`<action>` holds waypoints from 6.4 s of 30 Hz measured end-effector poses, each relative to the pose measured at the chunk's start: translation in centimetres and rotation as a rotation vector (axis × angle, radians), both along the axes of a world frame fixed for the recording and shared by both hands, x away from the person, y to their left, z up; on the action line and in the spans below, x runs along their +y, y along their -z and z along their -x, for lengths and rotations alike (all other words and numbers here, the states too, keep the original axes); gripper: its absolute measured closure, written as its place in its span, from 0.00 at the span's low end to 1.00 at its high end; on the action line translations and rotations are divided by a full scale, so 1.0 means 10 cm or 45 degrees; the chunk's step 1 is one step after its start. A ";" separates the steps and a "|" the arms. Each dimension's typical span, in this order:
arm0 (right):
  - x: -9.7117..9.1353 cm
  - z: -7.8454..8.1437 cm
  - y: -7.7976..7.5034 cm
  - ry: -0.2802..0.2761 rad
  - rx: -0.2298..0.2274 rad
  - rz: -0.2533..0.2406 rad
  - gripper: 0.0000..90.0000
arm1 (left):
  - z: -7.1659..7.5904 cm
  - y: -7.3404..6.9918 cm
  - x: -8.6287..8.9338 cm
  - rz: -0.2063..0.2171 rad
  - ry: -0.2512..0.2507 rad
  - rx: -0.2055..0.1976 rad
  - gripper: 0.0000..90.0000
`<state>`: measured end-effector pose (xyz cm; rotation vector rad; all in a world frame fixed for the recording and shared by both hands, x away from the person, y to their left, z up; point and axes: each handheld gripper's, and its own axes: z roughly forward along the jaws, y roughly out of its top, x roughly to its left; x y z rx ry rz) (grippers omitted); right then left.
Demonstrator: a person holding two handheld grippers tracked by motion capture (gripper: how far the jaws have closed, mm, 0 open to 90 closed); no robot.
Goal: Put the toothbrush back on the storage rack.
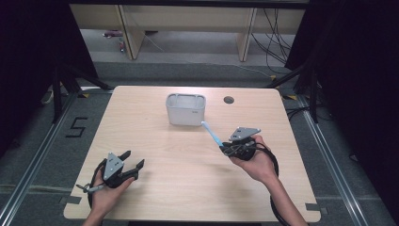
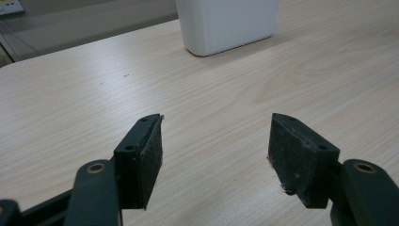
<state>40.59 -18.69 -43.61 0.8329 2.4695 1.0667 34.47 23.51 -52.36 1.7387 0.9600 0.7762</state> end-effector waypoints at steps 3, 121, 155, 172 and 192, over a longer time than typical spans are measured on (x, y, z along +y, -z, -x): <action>-0.01 0.01 -0.01 0.037 -0.025 -0.023 0.87 | 0.00 0.00 0.00 0.001 0.000 -0.001 0.39; 0.08 -0.34 -0.26 0.361 -0.336 -0.575 0.87 | 0.01 0.00 0.01 0.009 -0.005 0.008 0.39; 0.22 -0.51 -0.32 0.394 -0.420 -0.650 0.87 | 0.01 -0.01 0.01 0.004 0.000 0.009 0.39; 0.30 -0.61 -0.32 0.387 -0.424 -0.660 0.87 | 0.02 -0.01 0.02 0.012 0.000 0.010 0.39; 0.35 -0.69 -0.38 0.396 -0.465 -0.672 0.87 | 0.02 -0.01 0.02 0.016 -0.004 0.012 0.39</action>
